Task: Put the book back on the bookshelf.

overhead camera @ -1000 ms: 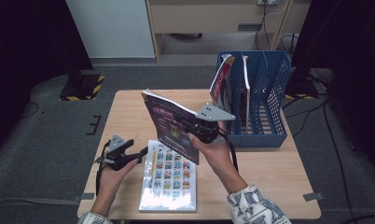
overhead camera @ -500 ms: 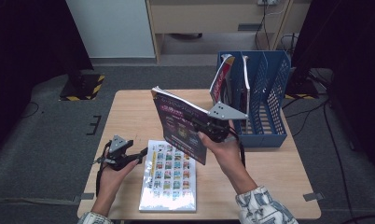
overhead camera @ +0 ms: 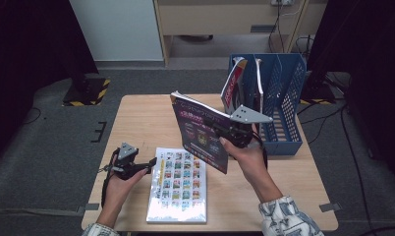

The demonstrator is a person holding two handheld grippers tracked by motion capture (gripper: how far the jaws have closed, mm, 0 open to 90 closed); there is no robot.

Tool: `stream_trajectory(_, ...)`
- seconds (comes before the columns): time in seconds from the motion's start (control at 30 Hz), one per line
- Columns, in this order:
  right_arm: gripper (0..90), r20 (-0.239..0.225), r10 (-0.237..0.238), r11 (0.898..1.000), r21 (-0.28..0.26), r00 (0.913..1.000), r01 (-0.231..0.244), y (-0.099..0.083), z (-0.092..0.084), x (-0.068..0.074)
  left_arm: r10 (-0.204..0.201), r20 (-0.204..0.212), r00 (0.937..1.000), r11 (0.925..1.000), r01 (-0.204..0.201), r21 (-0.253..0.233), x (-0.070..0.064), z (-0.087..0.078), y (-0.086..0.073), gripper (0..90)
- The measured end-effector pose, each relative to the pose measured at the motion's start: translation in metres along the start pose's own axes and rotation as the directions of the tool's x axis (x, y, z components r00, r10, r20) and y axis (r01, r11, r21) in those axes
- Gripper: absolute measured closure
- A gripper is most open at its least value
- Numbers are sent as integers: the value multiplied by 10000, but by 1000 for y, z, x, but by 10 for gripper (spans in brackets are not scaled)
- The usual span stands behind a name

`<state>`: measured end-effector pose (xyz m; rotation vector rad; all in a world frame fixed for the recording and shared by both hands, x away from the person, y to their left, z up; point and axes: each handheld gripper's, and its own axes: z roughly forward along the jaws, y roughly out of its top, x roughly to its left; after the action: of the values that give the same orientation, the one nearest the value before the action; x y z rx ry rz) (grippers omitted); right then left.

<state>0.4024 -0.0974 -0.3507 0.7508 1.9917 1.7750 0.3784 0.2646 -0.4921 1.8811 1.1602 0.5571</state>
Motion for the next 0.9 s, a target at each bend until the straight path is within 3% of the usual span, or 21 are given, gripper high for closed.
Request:
stream_trajectory(0.23, 843, -25, 32, 10000, 76, 10000, -31, -4, -7, -7, 18, 48, 10000, 9999, -19, 156, -1, 2, -1, 113)
stream_trajectory(0.33, 843, 215, 1, 10000, 99, 9998, -3, -6, -12, -9, 39, -4, 10000, 9999, -39, 145, -2, 2, -1, 112)
stream_trajectory(0.6, 843, 116, 38, 9998, 186, 9999, -41, -11, -26, -14, 122, -114, 9999, 9998, -120, 162, -3, 4, -2, 106)
stream_trajectory(0.9, 843, 261, 241, 9997, -65, 9994, -240, -18, -39, -24, 103, -114, 9999, 9998, -101, 156, -2, 4, -2, 108)
